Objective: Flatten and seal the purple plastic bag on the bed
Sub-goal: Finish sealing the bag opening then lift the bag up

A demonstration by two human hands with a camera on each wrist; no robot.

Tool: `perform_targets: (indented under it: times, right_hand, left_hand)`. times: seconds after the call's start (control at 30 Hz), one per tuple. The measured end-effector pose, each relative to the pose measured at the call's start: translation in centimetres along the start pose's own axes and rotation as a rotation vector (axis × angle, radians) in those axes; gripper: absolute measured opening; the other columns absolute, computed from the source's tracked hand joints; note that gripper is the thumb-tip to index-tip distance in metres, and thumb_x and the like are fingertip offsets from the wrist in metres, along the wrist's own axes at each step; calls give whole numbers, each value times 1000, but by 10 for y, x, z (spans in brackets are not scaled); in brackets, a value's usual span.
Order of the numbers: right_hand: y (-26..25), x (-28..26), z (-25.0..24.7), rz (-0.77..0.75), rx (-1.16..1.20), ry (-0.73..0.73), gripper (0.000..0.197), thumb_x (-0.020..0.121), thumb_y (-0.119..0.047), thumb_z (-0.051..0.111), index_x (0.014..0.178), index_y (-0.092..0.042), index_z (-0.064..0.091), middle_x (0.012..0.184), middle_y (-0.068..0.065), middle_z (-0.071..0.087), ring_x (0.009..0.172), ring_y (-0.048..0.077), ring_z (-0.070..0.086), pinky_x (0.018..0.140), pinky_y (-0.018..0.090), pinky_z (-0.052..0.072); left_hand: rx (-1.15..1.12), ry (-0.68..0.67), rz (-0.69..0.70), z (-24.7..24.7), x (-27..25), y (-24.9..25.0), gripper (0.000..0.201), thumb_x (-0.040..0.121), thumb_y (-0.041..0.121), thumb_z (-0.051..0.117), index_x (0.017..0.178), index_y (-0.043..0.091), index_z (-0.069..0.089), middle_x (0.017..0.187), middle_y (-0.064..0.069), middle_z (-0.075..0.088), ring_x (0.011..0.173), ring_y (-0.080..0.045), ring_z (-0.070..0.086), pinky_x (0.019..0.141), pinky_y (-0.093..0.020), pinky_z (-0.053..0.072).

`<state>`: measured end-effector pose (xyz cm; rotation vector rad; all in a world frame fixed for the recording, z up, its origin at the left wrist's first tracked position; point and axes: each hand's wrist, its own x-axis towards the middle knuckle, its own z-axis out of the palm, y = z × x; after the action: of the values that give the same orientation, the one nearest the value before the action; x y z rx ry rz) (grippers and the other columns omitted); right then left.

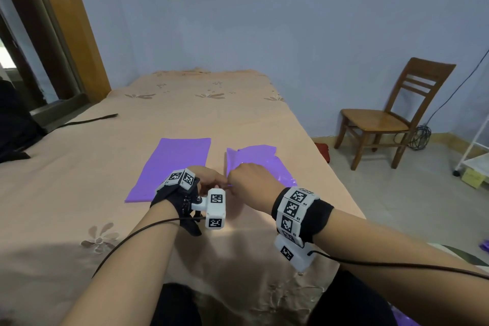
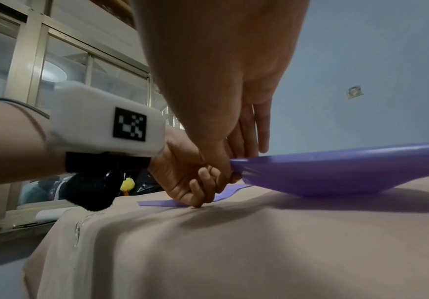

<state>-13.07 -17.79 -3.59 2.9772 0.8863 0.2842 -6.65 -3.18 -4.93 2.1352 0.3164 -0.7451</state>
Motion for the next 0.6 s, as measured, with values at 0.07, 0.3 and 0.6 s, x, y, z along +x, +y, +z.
perform_targets:
  times: [0.07,0.3,0.6]
  right_hand:
    - [-1,-2,1,11,-13,3,31,90,-6,50,64,-11,34,64,11,45,67,30,41,59,36,34]
    - [-4,-5,4,12,-40,39,48,89,1,48,57,-16,17,56,2,22,66,30,39,58,36,30]
    - [6,8,3,136,143,34,44,88,-4,48,53,-16,24,55,3,28,65,29,41,50,34,25]
  left_hand:
    - [-8,-26,9,1,-5,-1,49,93,8,58,44,14,58,34,6,44,28,-5,40,39,-14,33]
    - [-70,-59,27,1,-4,-1,50,86,4,64,37,14,57,40,5,47,35,-5,41,44,-15,35]
    - [-205,-12,280,-17,2,-14,23,69,39,85,75,18,78,86,-6,73,57,-14,52,68,-29,40]
